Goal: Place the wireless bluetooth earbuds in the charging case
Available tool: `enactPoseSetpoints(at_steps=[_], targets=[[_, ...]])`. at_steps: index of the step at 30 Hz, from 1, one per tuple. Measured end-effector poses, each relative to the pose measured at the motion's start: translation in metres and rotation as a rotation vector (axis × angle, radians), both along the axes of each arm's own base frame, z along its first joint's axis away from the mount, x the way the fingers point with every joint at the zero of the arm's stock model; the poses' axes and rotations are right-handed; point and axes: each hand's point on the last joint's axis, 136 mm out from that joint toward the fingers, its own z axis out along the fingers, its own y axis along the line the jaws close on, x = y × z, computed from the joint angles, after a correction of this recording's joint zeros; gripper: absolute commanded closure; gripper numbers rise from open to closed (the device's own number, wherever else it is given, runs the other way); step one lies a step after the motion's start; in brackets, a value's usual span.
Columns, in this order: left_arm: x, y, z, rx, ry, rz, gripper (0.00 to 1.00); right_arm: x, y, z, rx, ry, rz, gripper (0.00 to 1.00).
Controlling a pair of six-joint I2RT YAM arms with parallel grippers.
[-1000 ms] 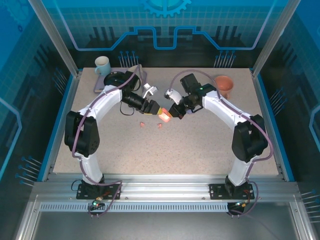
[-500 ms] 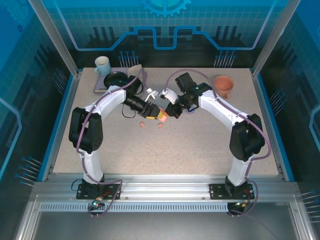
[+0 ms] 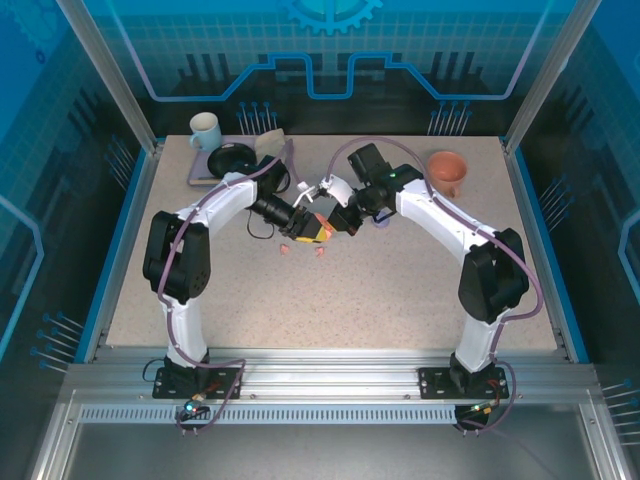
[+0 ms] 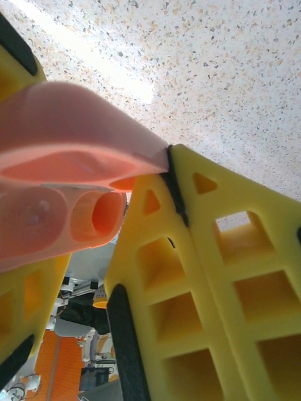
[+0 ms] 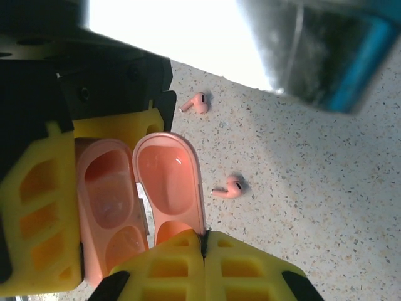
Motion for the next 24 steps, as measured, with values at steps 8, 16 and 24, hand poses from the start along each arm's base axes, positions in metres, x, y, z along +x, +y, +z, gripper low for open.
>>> enactPoseSetpoints(at_steps=[8,16,24], targets=[[0.002,-0.002,0.002,-0.013,-0.008,0.001,0.88,0.002,-0.002,-0.001,-0.013,-0.002,-0.016,0.85],[-0.002,0.009,-0.005,0.004,-0.047,0.064,0.87,0.012,-0.032,0.038,0.105,0.019,-0.192,0.52],[-0.001,0.043,0.024,0.052,-0.326,0.296,0.87,0.003,-0.052,0.08,0.264,0.087,-0.439,0.46]])
